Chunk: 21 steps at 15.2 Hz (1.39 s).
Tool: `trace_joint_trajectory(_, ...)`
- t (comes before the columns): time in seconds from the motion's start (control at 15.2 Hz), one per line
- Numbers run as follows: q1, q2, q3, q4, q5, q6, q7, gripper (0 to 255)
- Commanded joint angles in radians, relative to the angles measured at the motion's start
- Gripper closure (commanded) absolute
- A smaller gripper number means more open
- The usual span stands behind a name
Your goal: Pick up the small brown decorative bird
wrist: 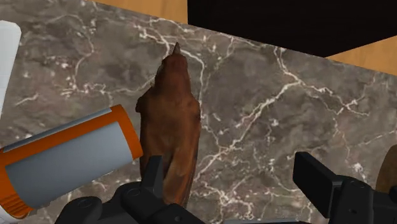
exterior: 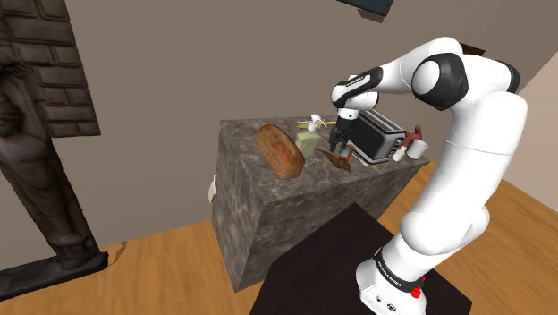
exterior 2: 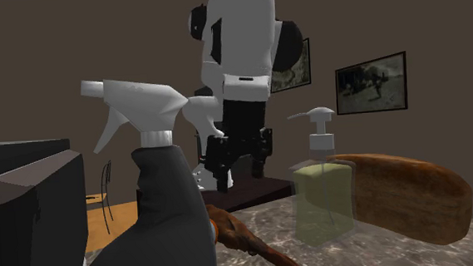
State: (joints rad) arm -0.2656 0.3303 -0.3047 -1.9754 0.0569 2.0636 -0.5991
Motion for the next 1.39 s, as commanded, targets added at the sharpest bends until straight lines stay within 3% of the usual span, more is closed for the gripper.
trace_joint_trajectory(0.0, -0.021, 0.083, 0.005, 0.072, 0.026, 0.001, -0.025, 0)
trace_joint_trajectory(0.2, -0.061, 0.199, 0.012, 0.186, 0.056, -0.008, -0.060, 0)
trace_joint_trajectory(0.79, -0.070, 0.266, 0.025, 0.179, 0.075, 0.063, -0.068, 0)
trace_joint_trajectory(0.86, -0.070, 0.262, 0.025, 0.175, 0.074, 0.065, -0.069, 255)
trace_joint_trajectory(1.32, -0.071, 0.266, 0.025, 0.180, 0.075, 0.063, -0.068, 255)
